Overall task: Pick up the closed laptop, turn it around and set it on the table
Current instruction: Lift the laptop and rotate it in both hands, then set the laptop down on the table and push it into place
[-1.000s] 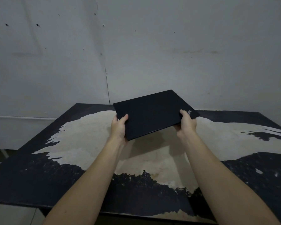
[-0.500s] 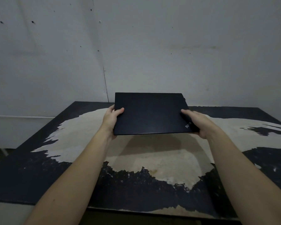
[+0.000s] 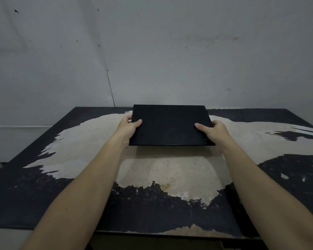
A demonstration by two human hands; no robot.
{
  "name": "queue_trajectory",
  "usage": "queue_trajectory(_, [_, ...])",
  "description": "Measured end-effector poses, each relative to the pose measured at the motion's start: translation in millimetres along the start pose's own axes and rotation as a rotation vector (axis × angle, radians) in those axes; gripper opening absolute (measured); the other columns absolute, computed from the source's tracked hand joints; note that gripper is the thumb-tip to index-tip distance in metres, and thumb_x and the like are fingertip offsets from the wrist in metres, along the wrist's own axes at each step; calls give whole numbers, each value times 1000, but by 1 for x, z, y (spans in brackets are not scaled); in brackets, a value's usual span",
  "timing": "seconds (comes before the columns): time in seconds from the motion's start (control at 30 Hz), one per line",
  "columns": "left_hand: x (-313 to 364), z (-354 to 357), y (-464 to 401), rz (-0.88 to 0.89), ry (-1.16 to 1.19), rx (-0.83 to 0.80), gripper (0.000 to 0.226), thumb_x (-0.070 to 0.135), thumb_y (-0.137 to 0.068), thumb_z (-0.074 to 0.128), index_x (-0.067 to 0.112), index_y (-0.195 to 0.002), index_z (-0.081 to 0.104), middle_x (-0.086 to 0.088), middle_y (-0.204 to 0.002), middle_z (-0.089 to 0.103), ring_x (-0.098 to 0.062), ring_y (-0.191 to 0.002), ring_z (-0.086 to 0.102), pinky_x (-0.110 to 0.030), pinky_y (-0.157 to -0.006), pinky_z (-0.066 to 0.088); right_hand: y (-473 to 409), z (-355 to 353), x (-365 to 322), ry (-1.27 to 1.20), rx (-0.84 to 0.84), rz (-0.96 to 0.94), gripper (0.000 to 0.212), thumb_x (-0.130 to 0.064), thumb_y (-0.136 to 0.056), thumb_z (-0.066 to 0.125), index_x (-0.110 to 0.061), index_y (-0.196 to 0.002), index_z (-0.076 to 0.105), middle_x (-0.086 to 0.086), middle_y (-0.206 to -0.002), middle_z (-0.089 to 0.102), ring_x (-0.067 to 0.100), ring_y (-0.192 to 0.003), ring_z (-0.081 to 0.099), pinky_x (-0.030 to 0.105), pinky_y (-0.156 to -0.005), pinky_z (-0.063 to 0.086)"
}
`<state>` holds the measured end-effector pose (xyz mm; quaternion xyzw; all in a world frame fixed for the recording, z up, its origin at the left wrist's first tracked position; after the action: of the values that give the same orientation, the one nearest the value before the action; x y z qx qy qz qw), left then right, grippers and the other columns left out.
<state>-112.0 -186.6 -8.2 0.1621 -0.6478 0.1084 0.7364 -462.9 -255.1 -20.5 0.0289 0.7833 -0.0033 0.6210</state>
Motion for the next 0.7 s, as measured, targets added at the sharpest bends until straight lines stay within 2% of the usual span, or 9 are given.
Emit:
queue_trajectory(0.07, [-5, 3, -6, 4, -29, 27, 31, 14, -95, 70, 15, -125, 62, -9, -117, 73, -26, -93, 75, -39, -71, 62, -7, 0, 3, 47, -8, 10, 54, -43, -73, 90, -11, -108, 65, 5, -101, 77, 24, -86, 75, 39, -73, 62])
queue_trajectory(0.13, [-10, 6, -12, 9, -38, 48, 34, 12, -94, 71, 12, -126, 61, -10, -115, 73, -27, -95, 73, -41, -77, 62, -13, 0, 8, 63, -11, 24, 51, -42, -73, 90, -11, -106, 66, 6, -101, 77, 24, -85, 75, 37, -71, 61])
queue_trajectory(0.23, [-11, 9, -21, 21, -72, 117, 43, 13, -89, 77, 11, -126, 53, 0, -100, 68, -15, -81, 68, -29, -56, 56, -23, 0, 19, 75, 1, 49, 51, -42, -73, 90, -11, -108, 69, 7, -105, 77, 27, -93, 74, 46, -87, 61])
queue_trajectory(0.3, [-13, 12, -32, 24, -122, 142, 36, 15, -88, 79, 10, -116, 57, -3, -100, 68, -14, -78, 67, -23, -48, 52, -31, -3, 20, 115, 3, 53, 55, -48, -72, 88, -11, -109, 70, 7, -106, 77, 28, -97, 73, 49, -92, 59])
queue_trajectory(0.37, [-18, 20, -40, 24, -153, 143, 28, 15, -87, 80, 14, -105, 58, -3, -97, 68, -13, -75, 66, -24, -48, 51, -36, -8, 22, 178, 7, 62, 62, -56, -70, 85, -12, -111, 71, 7, -107, 77, 30, -102, 71, 50, -94, 58])
queue_trajectory(0.43, [-27, 32, -53, 6, -177, 139, 32, 14, -87, 80, 14, -105, 54, 1, -91, 64, -14, -74, 64, -27, -54, 50, -48, -17, 27, 247, 37, 81, 66, -63, -70, 81, -12, -111, 71, 9, -107, 76, 33, -106, 69, 52, -96, 55])
queue_trajectory(0.5, [-32, 34, -60, 4, -211, 138, 34, 14, -86, 81, 14, -104, 53, 0, -88, 63, -16, -75, 64, -30, -57, 50, -53, -17, 28, 308, 40, 93, 66, -65, -72, 78, -13, -111, 71, 11, -107, 75, 35, -109, 67, 53, -98, 53])
queue_trajectory(0.6, [-32, 31, -66, 20, -260, 174, 33, 16, -84, 82, 22, -86, 50, 2, -83, 62, -13, -70, 62, -27, -54, 46, -56, -15, 24, 398, 35, 85, 67, -68, -74, 74, -14, -114, 70, 8, -109, 74, 34, -112, 65, 51, -101, 51])
queue_trajectory(0.7, [-38, 30, -72, 9, -318, 202, 35, 19, -83, 83, 27, -81, 49, 5, -81, 62, -15, -72, 63, -29, -57, 49, -59, -15, 24, 528, 71, 95, 70, -72, -76, 69, -15, -117, 69, 7, -114, 72, 33, -116, 61, 49, -102, 48])
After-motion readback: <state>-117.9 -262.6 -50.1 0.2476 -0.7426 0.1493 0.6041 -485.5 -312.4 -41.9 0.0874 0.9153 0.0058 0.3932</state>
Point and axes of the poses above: each hand's wrist, its own y-axis away from the middle knuckle, its own z-axis out of the palm, x = y × z, the point moved 8 cm from there along -y, towards the middle knuckle
